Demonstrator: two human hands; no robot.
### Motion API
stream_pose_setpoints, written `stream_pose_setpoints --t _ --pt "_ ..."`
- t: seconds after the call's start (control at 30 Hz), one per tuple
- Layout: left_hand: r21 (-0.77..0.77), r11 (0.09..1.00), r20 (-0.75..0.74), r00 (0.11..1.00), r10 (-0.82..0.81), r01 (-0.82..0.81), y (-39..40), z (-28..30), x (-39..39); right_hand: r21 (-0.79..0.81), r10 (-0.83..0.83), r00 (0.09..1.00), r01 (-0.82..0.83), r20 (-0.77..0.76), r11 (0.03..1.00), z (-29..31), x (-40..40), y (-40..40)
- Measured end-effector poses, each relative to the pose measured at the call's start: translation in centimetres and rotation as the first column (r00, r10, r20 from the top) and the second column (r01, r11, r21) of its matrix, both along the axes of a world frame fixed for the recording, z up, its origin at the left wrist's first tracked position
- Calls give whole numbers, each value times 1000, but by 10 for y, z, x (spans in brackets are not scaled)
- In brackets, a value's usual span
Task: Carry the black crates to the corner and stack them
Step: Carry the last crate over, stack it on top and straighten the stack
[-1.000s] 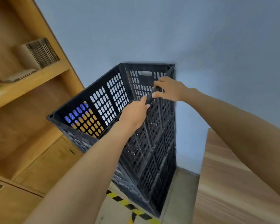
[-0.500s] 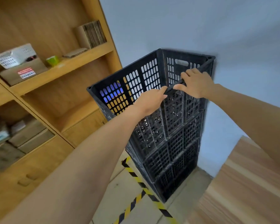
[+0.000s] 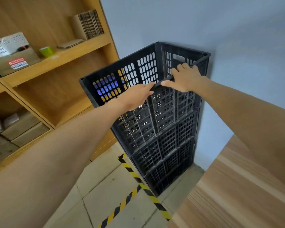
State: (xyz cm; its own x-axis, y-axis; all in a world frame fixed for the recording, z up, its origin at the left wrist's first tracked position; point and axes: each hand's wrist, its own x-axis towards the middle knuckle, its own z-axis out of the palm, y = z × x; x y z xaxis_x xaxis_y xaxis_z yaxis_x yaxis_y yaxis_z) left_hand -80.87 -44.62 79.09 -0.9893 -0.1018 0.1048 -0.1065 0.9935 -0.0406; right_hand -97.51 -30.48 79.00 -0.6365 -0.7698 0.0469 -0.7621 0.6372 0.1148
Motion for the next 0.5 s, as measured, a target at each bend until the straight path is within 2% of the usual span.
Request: stream_pose_setpoints --t 0.2,0.5 --pt "17 1000 10 1000 -24 24 -9 -3 7 -1 -26 1000 26 4 1000 -1 15 2" --pt "-55 992 47 993 -107 110 -38 -3 40 9 -76 997 76 17 997 1 60 -6"
